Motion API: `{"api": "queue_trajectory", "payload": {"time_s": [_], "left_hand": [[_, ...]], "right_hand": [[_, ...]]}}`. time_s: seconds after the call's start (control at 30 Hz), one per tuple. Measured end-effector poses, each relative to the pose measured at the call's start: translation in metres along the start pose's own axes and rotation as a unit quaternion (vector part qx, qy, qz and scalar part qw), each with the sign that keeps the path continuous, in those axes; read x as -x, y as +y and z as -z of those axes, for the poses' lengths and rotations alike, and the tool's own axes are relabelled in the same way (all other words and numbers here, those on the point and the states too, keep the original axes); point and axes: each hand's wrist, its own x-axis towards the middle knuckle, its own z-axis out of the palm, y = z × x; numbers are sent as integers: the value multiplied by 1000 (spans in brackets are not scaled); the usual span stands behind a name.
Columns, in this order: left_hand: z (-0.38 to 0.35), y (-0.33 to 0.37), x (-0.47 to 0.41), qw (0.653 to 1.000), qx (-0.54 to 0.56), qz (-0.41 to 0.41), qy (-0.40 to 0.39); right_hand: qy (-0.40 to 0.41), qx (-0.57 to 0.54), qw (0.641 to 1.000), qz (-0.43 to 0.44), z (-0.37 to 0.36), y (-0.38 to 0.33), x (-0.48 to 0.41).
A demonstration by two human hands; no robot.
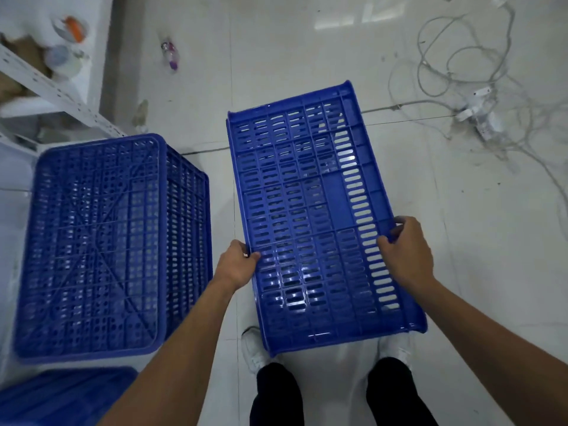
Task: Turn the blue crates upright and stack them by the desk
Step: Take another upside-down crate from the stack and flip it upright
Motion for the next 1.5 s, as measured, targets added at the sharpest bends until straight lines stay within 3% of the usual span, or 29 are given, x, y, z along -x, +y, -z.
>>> {"api": "queue_trajectory", "payload": {"time_s": [0.2, 0.37, 0.47, 0.9, 1.27, 1.4, 1.5], "left_hand": [[-16, -12, 22, 998, 43, -37, 6], [-32, -42, 45, 997, -14, -79, 21], [-41, -47, 55, 994, 10, -104, 16], [-77, -23, 63, 991, 59, -118, -28], [-105, 29, 53, 994, 1, -93, -60], [-107, 37, 48, 995, -61, -82, -18], [-99, 35, 45, 998, -50, -29, 30]], "right_hand": [[56, 70, 996, -17, 5, 6, -2], [-135, -24, 980, -147, 9, 31, -4], [-156, -38, 977, -139, 12, 41, -1], [-84, 4, 994, -76, 46, 75, -4], [3, -10, 998, -56, 90, 85, 18], [-16, -48, 997, -57, 87, 79, 32], [-48, -101, 992, -53, 82, 66, 46]]}}
